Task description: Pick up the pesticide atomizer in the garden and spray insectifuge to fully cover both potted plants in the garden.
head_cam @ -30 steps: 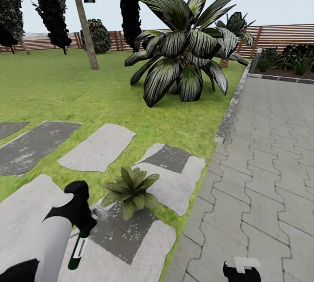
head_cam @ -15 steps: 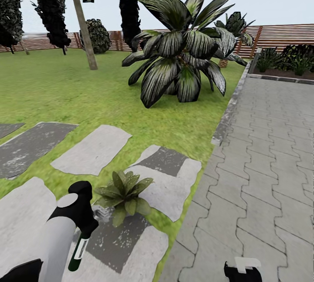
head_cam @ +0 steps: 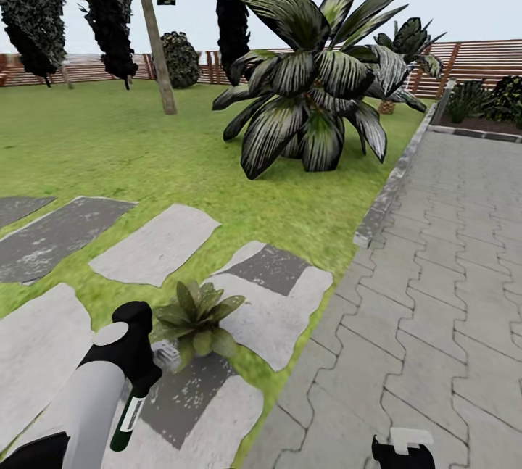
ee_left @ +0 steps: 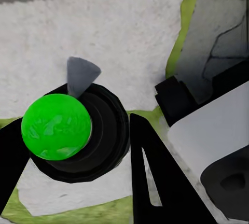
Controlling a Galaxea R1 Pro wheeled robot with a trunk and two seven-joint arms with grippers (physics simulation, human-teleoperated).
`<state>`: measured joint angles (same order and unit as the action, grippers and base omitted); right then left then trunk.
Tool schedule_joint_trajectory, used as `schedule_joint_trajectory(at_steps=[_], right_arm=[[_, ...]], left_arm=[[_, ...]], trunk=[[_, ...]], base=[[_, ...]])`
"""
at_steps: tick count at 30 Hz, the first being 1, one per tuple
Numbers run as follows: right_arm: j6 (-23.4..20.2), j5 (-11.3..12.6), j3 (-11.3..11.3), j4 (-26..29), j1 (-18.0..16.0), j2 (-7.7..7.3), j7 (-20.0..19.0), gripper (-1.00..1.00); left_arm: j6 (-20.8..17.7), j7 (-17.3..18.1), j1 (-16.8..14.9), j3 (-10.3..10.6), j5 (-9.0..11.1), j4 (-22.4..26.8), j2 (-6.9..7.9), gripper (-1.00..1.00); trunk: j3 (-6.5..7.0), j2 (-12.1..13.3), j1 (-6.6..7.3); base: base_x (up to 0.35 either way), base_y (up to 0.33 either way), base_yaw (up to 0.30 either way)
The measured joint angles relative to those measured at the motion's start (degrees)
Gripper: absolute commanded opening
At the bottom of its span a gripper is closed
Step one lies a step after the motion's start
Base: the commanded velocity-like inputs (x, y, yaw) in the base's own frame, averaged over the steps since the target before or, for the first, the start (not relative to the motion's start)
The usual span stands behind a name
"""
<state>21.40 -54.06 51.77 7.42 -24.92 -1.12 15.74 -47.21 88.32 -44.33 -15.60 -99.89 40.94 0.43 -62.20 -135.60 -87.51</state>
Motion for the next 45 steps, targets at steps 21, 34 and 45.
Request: schedule_joint_trajectory(at_steps=[21,34,45], right_arm=[[0.01,0.0,0.02,-0.02,0.01,-0.09,-0.09,1.0],[0.01,0.02,0.02,-0.01,0.01,0.07,-0.09,1.0],[0.05,0.0,0.02,0.07,0.01,-0.22,-0.17,1.0]], left_arm=[[0.54,1.15,-5.68,6.53,-3.52,0.08,-0.57,-1.0],[0.28,1.14,-0.27,8.63,1.3,-0.08,-0.04,-1.0],[0.12,-8.77,3.04,8.63,13.27,-0.72,-0.38,-1.0]], trunk=[[0.0,0.0,0.0],[-0.01,0.0,0.0],[0.0,0.0,0.0]], base=[[0.103,-0.087,0.129],[0.0,0.0,0.173],[0.005,-0.002,0.11]])
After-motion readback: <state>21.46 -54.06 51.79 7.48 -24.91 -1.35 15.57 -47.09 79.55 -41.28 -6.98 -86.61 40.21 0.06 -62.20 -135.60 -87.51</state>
